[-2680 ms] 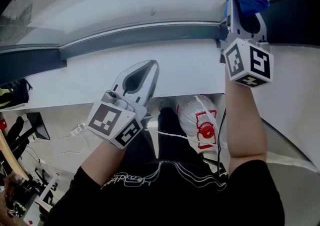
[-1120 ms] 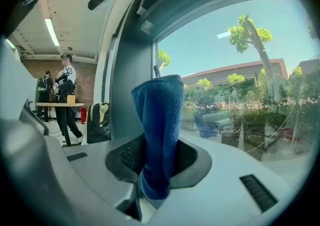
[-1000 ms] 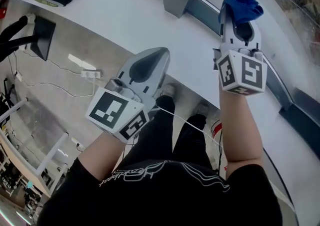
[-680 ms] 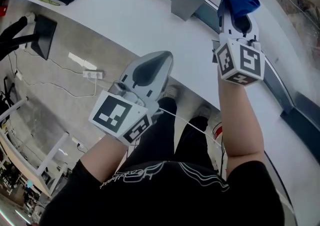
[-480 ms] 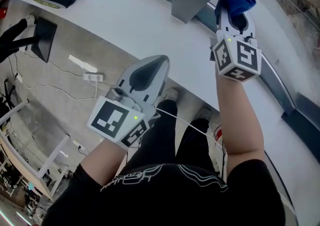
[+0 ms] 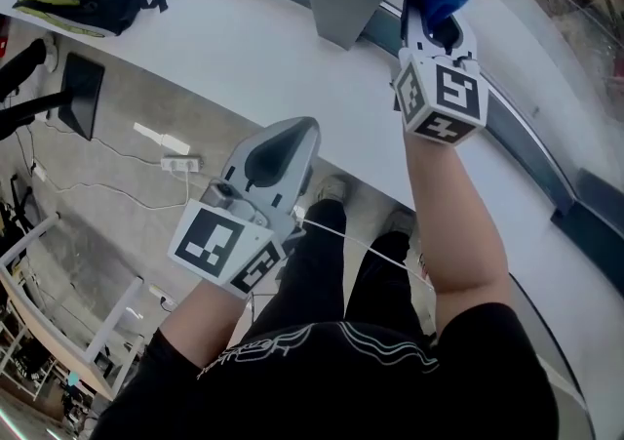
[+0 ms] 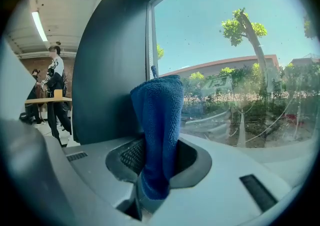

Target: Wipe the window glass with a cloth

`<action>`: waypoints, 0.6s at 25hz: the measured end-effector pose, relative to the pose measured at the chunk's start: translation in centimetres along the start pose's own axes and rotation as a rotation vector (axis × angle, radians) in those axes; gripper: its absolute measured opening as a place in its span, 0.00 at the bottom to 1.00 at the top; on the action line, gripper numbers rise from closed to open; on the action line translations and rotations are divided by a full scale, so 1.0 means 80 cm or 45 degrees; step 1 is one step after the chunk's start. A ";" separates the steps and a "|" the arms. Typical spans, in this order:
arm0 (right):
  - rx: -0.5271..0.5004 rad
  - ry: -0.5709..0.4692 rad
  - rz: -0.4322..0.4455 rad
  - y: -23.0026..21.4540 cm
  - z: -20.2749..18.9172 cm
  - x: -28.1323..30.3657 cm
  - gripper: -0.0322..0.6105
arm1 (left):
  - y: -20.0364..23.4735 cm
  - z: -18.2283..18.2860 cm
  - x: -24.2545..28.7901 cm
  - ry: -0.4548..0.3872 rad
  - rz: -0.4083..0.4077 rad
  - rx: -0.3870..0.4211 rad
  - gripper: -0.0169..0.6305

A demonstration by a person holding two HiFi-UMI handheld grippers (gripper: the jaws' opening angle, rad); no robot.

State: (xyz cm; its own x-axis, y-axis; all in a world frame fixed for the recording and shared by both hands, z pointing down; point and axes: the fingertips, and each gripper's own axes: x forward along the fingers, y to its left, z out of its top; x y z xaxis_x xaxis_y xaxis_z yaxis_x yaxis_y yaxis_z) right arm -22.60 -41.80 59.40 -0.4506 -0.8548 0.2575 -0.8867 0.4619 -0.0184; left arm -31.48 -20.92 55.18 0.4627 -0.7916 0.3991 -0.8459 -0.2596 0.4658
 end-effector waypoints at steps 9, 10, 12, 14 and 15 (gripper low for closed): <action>0.004 0.018 -0.028 -0.032 -0.013 -0.027 0.20 | -0.026 -0.004 0.019 0.029 -0.026 0.016 0.03; 0.004 0.020 -0.032 -0.038 -0.016 -0.031 0.20 | -0.032 -0.005 0.023 0.034 -0.035 0.021 0.03; 0.010 0.019 -0.046 -0.052 -0.019 -0.042 0.20 | -0.045 -0.012 0.028 0.047 -0.051 0.030 0.03; 0.020 0.017 -0.064 -0.068 -0.022 -0.055 0.20 | -0.059 -0.022 0.034 0.067 -0.066 0.035 0.03; 0.023 0.016 -0.073 -0.077 -0.023 -0.061 0.20 | -0.067 -0.027 0.038 0.078 -0.075 0.036 0.03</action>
State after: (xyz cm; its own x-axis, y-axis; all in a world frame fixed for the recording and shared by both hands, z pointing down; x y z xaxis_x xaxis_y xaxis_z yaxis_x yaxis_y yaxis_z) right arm -14.79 -40.03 60.04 -0.3978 -0.8765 0.2711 -0.9128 0.4078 -0.0210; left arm -24.98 -20.73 55.57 0.5266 -0.7392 0.4200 -0.8235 -0.3209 0.4677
